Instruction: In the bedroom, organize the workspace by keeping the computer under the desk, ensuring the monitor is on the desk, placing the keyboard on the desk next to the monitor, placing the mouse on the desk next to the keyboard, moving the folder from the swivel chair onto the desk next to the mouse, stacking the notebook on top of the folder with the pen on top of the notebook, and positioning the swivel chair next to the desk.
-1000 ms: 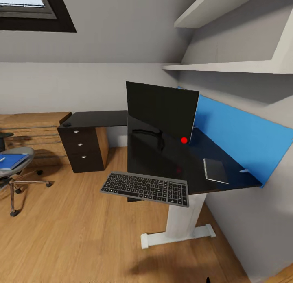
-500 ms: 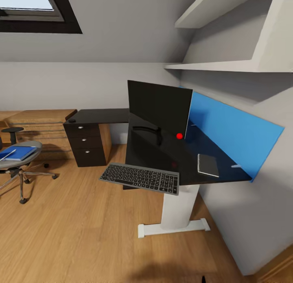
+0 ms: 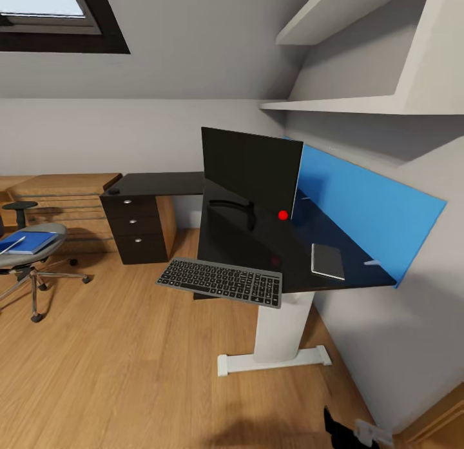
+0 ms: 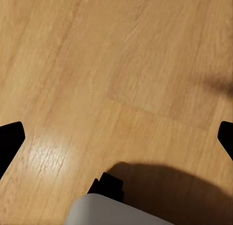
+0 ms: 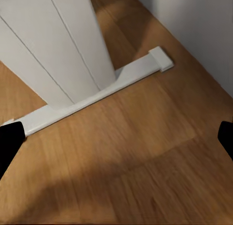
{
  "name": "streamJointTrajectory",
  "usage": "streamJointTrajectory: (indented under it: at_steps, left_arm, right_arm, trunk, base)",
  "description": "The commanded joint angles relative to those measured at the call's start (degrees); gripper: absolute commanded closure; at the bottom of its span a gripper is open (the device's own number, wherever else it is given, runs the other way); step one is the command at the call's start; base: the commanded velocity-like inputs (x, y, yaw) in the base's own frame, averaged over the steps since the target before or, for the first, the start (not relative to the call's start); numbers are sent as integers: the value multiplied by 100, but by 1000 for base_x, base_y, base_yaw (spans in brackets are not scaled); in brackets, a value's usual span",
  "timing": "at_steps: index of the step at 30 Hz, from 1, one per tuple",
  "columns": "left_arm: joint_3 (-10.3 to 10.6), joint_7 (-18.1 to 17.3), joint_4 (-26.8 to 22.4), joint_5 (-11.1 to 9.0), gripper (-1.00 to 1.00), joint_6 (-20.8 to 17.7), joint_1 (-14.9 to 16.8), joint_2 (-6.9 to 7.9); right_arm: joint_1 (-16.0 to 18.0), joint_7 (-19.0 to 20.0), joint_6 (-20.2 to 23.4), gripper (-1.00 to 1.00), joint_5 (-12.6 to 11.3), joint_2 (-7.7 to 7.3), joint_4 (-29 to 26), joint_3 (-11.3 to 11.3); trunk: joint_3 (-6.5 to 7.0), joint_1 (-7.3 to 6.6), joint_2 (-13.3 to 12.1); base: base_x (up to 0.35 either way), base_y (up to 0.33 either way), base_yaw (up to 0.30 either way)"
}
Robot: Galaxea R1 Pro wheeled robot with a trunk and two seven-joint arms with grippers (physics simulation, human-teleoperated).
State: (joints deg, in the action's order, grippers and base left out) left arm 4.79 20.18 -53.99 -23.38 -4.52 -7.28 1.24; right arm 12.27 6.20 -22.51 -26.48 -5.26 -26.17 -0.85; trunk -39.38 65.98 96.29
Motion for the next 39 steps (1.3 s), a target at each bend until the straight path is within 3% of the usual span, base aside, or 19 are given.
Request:
streamJointTrajectory:
  at_steps: [1,10,11,14,21,22,28,30,31,37,39]
  left_arm:
    - [25,48,-15,-35,-100,-23,-1,8]
    - [23,48,-15,-35,-100,-23,-1,14]
    - [22,48,-15,-35,-100,-23,-1,15]
    - [22,48,-15,-35,-100,-23,-1,16]
    - [22,55,-15,-42,-100,-23,-1,16]
    - [22,54,-15,-42,-100,-23,-1,16]
    - [22,56,-15,-38,-100,-23,-1,16]
    - [22,56,-15,-36,-100,-23,-1,16]
    - [22,56,-15,-36,-100,-23,-1,16]
    - [22,49,-15,-28,-100,-23,-1,15]
    - [22,49,-15,-27,-100,-21,-1,14]
  right_arm:
    - [0,103,284,-100,-93,-45,-188,-18]
    - [68,386,2997,-100,-734,-439,-1835,-188]
    - [168,408,3700,-100,-933,-554,-2145,-216]
    - [385,436,4719,-100,-1296,-730,-2459,-297]
    - [982,453,6407,-100,-2387,-986,-2721,-824]
    - [1113,452,6771,-100,-2682,-1014,-2755,-953]
    - [1369,456,7736,-100,-3437,-1062,-2824,-1140]
    - [1436,458,7994,-100,-3831,-1093,-2880,-1177]
    - [1470,459,8121,-100,-4237,-1125,-2928,-1193]
    - [1497,468,8143,-100,-4821,-1158,-2731,-1206]
    - [1497,469,8141,-100,-4847,-1161,-2711,-1206]
  trunk:
    - [-4,0,2]
    - [-4,0,2]
    - [-4,0,2]
    - [-4,0,2]
    - [-4,0,2]
    - [-4,0,2]
    - [-4,0,2]
    - [-4,0,2]
    - [-4,0,2]
    - [-4,0,2]
    - [-4,0,2]
  base:
    - [-2,-2,0]
    - [0,0,0]
    - [0,0,0]
    - [0,0,0]
    - [0,0,0]
    - [0,0,0]
    - [0,0,0]
    - [0,0,0]
    - [0,0,0]
    - [0,0,0]
    - [0,0,0]
